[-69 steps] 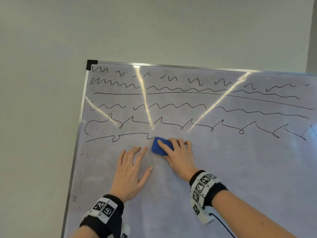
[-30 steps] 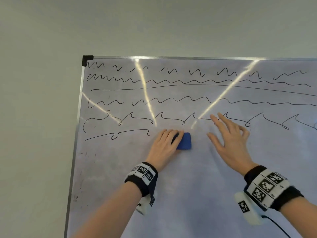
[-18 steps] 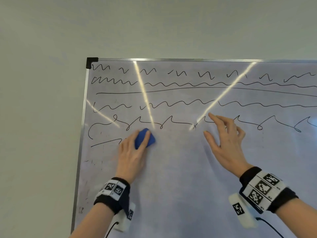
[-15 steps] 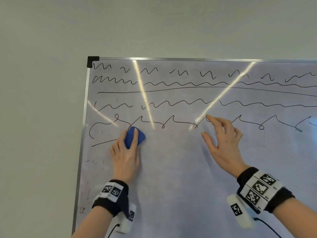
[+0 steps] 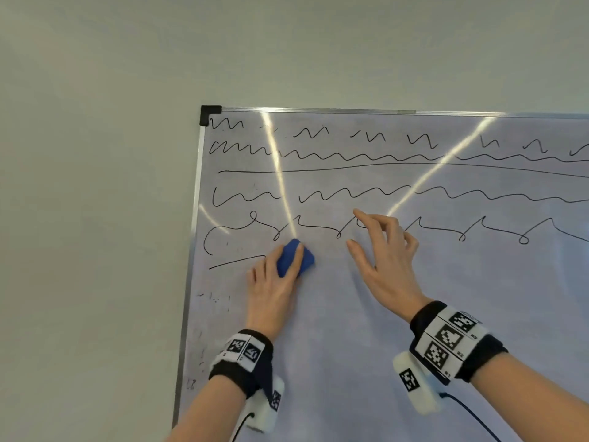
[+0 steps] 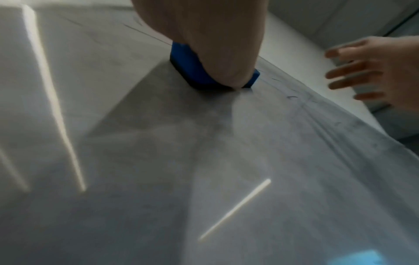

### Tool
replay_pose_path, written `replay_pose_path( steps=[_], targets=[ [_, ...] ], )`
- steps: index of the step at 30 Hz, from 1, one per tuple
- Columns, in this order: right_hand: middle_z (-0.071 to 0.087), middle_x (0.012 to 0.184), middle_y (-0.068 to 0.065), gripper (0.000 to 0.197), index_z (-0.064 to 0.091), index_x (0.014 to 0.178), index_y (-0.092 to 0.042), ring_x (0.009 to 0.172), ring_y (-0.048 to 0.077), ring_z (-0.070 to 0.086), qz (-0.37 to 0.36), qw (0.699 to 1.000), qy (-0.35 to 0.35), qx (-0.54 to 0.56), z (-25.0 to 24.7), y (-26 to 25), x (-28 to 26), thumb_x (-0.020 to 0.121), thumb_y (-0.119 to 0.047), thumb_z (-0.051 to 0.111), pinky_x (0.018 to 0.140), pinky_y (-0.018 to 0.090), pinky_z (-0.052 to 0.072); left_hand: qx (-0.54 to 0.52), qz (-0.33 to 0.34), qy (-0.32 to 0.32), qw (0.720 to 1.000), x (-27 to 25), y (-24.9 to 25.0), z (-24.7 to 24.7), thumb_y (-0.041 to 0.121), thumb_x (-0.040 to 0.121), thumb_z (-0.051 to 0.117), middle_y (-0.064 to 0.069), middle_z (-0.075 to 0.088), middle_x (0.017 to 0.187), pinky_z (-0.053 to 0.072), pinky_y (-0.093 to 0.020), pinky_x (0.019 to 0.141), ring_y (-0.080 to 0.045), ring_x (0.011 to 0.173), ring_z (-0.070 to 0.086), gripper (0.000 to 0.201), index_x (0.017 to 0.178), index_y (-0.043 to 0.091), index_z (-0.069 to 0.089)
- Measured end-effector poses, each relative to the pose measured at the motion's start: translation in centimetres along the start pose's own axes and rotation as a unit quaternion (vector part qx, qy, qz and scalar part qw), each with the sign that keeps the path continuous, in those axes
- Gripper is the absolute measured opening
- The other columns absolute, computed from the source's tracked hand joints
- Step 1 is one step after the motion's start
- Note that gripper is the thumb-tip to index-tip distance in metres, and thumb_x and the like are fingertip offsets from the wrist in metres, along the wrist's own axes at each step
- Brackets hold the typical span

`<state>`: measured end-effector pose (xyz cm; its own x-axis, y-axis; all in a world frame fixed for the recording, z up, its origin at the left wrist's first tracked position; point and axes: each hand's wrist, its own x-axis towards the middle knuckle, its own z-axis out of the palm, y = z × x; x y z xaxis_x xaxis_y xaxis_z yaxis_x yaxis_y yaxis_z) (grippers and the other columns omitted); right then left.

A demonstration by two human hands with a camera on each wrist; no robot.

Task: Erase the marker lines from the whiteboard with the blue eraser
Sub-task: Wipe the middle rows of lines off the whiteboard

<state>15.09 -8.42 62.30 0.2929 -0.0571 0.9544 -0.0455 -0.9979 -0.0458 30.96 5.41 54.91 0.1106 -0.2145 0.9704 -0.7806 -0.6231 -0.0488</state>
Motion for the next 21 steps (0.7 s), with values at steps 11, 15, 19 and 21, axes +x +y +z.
replay_pose_path(
  steps=[11, 15, 19, 21],
  targets=[
    [0.034, 0.114, -0.013, 0.049, 0.039, 0.138, -0.031, 0.113, 0.003, 0.032, 0.017, 1.0, 0.004, 0.022, 0.8, -1.9, -1.2, 0.091, -0.045, 0.036, 0.1, 0.024, 0.008, -0.038, -0.163, 0.005, 0.986, -1.7, -0.4, -0.7, 0.017, 0.079, 0.072, -0.027, 0.049, 0.121, 0.043, -0.05, 0.079, -0.038, 0.096, 0.046, 0.072, 0.143, 0.011, 0.04],
    [0.033, 0.113, -0.012, 0.047, 0.038, 0.138, -0.032, 0.112, 0.009, 0.037, 0.006, 1.0, -0.003, 0.024, 1.7, -3.9, -0.4, 0.093, -0.042, 0.04, 0.099, 0.026, 0.011, -0.032, -0.028, -0.015, 0.999, -1.2, 0.7, -0.5, 0.018, 0.07, 0.08, -0.021, 0.048, 0.125, 0.048, -0.042, 0.077, -0.032, 0.09, 0.05, 0.086, 0.143, 0.014, 0.035],
    [0.034, 0.114, -0.012, 0.047, 0.036, 0.138, -0.034, 0.11, 0.008, 0.036, 0.001, 1.0, -0.01, 0.028, 2.7, -5.4, -0.1, 0.093, -0.042, 0.041, 0.098, 0.022, 0.008, -0.022, -0.064, -0.015, 0.998, -2.8, -4.0, -1.9, 0.016, 0.078, 0.069, -0.02, 0.05, 0.118, 0.044, -0.04, 0.069, -0.033, 0.082, 0.049, 0.075, 0.144, 0.015, 0.032],
    [0.035, 0.114, -0.012, 0.047, 0.036, 0.138, -0.035, 0.11, 0.006, 0.035, 0.005, 0.999, -0.017, 0.039, 3.0, -5.8, -0.1, 0.092, -0.043, 0.04, 0.1, 0.017, 0.003, -0.027, -0.122, -0.001, 0.992, -3.9, -7.0, -2.6, 0.017, 0.082, 0.068, -0.021, 0.053, 0.112, 0.041, -0.039, 0.067, -0.034, 0.079, 0.048, 0.071, 0.143, 0.012, 0.033]
  ],
)
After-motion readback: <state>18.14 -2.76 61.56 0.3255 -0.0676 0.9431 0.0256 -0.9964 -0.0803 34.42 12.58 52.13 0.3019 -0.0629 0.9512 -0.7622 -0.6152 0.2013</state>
